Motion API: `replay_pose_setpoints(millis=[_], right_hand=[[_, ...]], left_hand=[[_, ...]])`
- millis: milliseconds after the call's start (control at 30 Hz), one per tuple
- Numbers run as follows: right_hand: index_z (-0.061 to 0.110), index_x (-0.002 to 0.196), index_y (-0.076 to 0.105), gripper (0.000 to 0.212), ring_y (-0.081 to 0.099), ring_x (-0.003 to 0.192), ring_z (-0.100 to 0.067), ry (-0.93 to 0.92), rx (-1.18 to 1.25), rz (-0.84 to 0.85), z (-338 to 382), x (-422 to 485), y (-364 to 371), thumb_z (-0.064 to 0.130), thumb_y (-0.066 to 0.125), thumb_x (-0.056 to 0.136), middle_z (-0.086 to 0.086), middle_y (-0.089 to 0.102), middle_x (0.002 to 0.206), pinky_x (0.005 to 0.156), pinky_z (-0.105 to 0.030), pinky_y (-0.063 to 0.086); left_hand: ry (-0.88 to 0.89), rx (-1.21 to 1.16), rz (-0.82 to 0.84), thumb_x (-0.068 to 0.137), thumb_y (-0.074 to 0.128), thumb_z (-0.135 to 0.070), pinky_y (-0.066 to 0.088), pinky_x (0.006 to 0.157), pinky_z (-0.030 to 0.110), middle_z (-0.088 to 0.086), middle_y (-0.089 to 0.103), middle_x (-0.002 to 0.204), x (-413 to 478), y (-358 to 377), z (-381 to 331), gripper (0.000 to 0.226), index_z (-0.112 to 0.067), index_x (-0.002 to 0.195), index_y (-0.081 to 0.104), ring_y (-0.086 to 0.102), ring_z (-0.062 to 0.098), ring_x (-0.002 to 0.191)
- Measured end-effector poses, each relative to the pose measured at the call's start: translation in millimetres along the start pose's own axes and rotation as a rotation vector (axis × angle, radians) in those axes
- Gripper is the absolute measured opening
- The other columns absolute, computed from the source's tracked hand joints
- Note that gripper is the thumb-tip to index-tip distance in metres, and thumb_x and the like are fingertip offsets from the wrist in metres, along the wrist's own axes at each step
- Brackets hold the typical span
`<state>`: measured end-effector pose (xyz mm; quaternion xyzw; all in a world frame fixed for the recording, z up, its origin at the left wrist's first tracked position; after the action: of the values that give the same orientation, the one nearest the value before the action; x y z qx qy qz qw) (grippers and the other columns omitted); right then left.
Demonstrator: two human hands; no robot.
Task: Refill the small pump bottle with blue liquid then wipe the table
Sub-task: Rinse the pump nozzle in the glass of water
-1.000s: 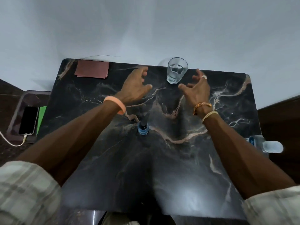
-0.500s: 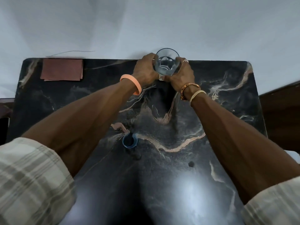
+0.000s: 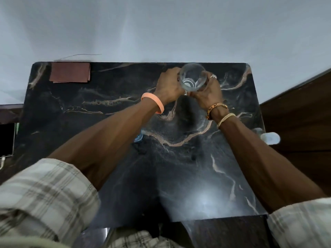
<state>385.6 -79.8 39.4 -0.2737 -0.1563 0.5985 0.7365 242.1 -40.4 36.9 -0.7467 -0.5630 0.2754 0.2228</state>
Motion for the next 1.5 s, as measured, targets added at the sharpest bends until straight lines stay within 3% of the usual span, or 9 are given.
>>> replay_pose_setpoints(millis=[133, 267, 533, 800, 1033, 1167, 1300, 1400, 1500], right_hand=[[0.028, 0.104, 0.056, 0.055, 0.066, 0.092, -0.016, 0.035, 0.032, -0.017, -20, -42, -10, 0.024, 0.090, 0.062, 0.005, 0.068, 0.101, 0.080, -0.037, 0.058], [0.026, 0.108, 0.058, 0.058, 0.068, 0.094, -0.021, 0.073, 0.057, 0.014, -38, -80, -11, 0.028, 0.089, 0.060, 0.001, 0.071, 0.103, 0.083, -0.044, 0.056], [0.024, 0.117, 0.058, 0.057, 0.068, 0.097, -0.021, 0.085, -0.015, 0.087, -62, -121, 5, 0.029, 0.086, 0.067, 0.001, 0.070, 0.107, 0.083, -0.040, 0.057], [0.030, 0.115, 0.054, 0.057, 0.065, 0.092, -0.014, 0.038, -0.035, 0.097, -71, -134, 13, 0.025, 0.087, 0.069, 0.013, 0.062, 0.098, 0.069, -0.019, 0.048], [0.026, 0.129, 0.051, 0.070, 0.066, 0.101, -0.016, 0.054, -0.045, 0.082, -73, -137, 17, 0.025, 0.087, 0.069, 0.005, 0.069, 0.112, 0.082, -0.032, 0.055], [0.014, 0.152, 0.027, 0.104, 0.056, 0.121, -0.024, 0.097, -0.125, 0.080, -70, -144, 15, 0.028, 0.086, 0.068, -0.006, 0.058, 0.136, 0.098, -0.039, 0.049], [0.009, 0.147, 0.036, 0.080, 0.037, 0.129, -0.028, -0.249, -0.252, -0.122, -50, -172, 7, 0.005, 0.068, 0.074, -0.015, 0.043, 0.141, 0.111, -0.034, 0.033], [0.010, 0.141, 0.047, 0.070, 0.040, 0.127, -0.024, -0.407, -0.266, -0.021, -35, -192, 13, 0.002, 0.067, 0.074, -0.012, 0.047, 0.139, 0.109, -0.013, 0.022], [0.014, 0.140, 0.049, 0.060, 0.045, 0.124, -0.022, -0.430, -0.253, 0.151, -20, -198, 29, 0.008, 0.066, 0.083, -0.009, 0.049, 0.137, 0.107, -0.023, 0.035]], left_hand=[[-0.052, -0.058, -0.008, 0.062, 0.091, -0.025, 0.059, 0.082, 0.039, 0.000, 0.075, 0.097, -42, 21, -5, 0.052, -0.019, 0.109, 0.070, 0.071, 0.021, 0.090], [-0.087, -0.070, -0.019, 0.066, 0.086, -0.029, 0.057, 0.086, 0.039, 0.000, 0.075, 0.101, -82, 39, 0, 0.049, -0.025, 0.112, 0.068, 0.070, 0.022, 0.096], [-0.132, -0.089, -0.017, 0.067, 0.090, -0.025, 0.058, 0.088, 0.038, 0.000, 0.075, 0.099, -130, 61, 24, 0.051, -0.019, 0.112, 0.067, 0.070, 0.018, 0.092], [-0.103, -0.084, 0.036, 0.065, 0.092, -0.031, 0.058, 0.083, 0.029, -0.004, 0.074, 0.105, -137, 70, 42, 0.067, -0.022, 0.124, 0.062, 0.070, 0.012, 0.092], [-0.090, -0.137, 0.044, 0.067, 0.090, -0.018, 0.058, 0.080, 0.027, -0.004, 0.073, 0.113, -143, 70, 44, 0.070, -0.024, 0.128, 0.057, 0.066, 0.006, 0.088], [-0.096, -0.183, 0.048, 0.070, 0.087, -0.017, 0.059, 0.082, 0.030, -0.003, 0.069, 0.121, -157, 65, 44, 0.069, -0.023, 0.130, 0.055, 0.068, 0.013, 0.097], [-0.104, -0.235, 0.026, 0.080, 0.081, -0.016, 0.055, 0.082, 0.022, -0.009, 0.061, 0.121, -184, 56, 54, 0.062, -0.019, 0.135, 0.054, 0.066, 0.007, 0.096], [-0.011, -0.172, 0.008, 0.084, 0.077, -0.015, 0.055, 0.091, 0.022, -0.006, 0.070, 0.117, -208, 39, 69, 0.044, -0.019, 0.126, 0.064, 0.068, 0.004, 0.101], [0.022, -0.137, -0.106, 0.086, 0.076, -0.015, 0.055, 0.086, 0.016, -0.016, 0.071, 0.100, -230, 14, 91, 0.029, -0.024, 0.112, 0.071, 0.066, -0.007, 0.092]])
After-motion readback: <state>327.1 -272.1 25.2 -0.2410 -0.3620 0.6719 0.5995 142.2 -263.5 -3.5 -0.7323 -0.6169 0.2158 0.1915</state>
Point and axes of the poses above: each hand's wrist, its own x-axis towards the middle knuckle, its own y-axis out of the palm, z = x × y, the point moved 2 cm from there along x, towards the middle knuckle
